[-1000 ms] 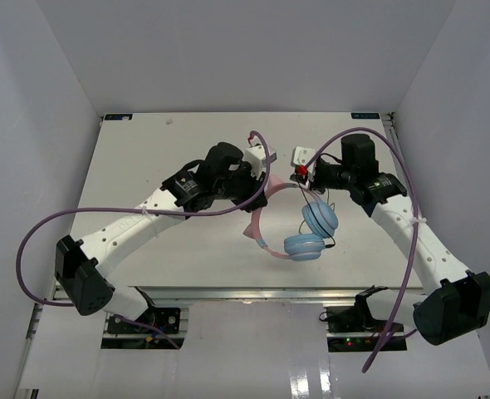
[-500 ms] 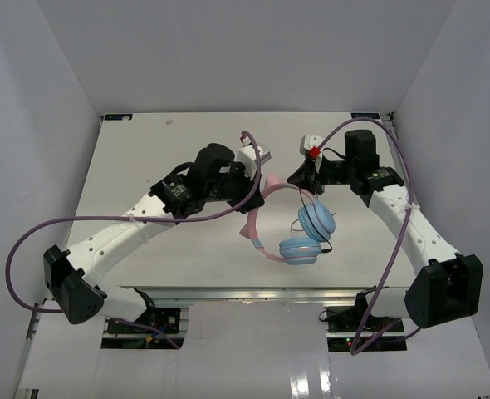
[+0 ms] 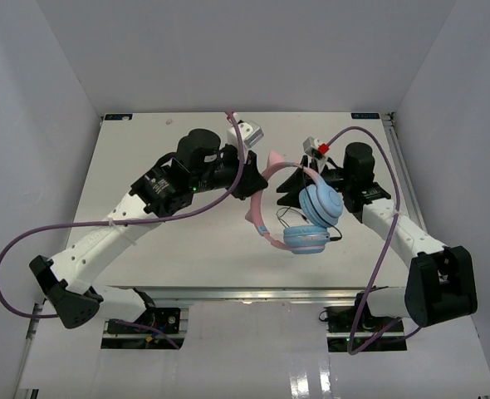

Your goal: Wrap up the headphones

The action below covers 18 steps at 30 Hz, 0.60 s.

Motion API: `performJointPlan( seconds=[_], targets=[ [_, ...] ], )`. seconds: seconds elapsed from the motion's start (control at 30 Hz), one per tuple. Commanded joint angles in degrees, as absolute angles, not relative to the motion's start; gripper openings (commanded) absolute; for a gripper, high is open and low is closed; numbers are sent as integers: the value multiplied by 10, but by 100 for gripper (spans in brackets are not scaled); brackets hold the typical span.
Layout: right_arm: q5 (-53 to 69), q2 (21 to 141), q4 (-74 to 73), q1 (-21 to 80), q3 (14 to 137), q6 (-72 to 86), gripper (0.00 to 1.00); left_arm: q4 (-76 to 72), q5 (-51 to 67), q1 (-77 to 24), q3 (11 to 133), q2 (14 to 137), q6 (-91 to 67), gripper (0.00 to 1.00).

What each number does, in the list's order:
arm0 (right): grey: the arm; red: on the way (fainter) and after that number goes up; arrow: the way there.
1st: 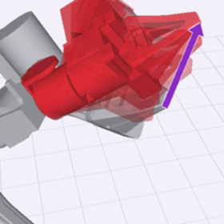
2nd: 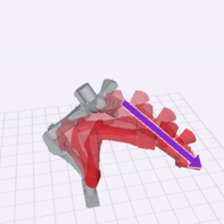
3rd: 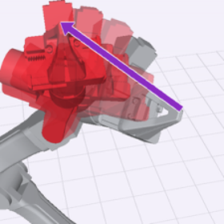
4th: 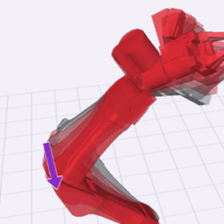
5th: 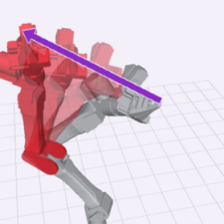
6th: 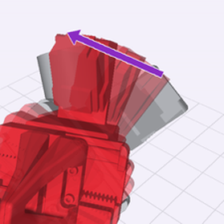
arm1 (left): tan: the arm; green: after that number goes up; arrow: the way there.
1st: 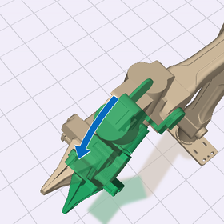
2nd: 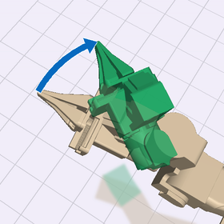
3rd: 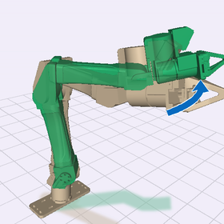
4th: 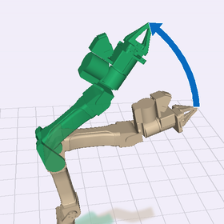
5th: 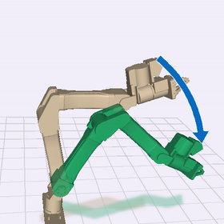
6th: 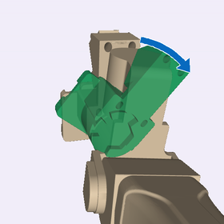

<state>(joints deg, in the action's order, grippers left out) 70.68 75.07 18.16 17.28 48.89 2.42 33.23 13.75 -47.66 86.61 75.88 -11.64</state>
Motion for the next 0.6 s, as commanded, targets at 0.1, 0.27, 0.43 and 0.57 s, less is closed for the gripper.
performJointPlan(
  seconds=[0.1,0.27,0.43,0.57],
  targets=[
    [730,756,451,205,421,213,54,313,81,-479,1004,791,-191,0],
    [729,754,553,207,383,288,53,314,-21,-479,1063,808,-236,0],
    [725,730,554,207,357,287,46,306,-168,-478,1073,803,-271,0],
    [718,712,553,207,345,288,29,293,-266,-478,1073,798,-293,0]
  ],
)
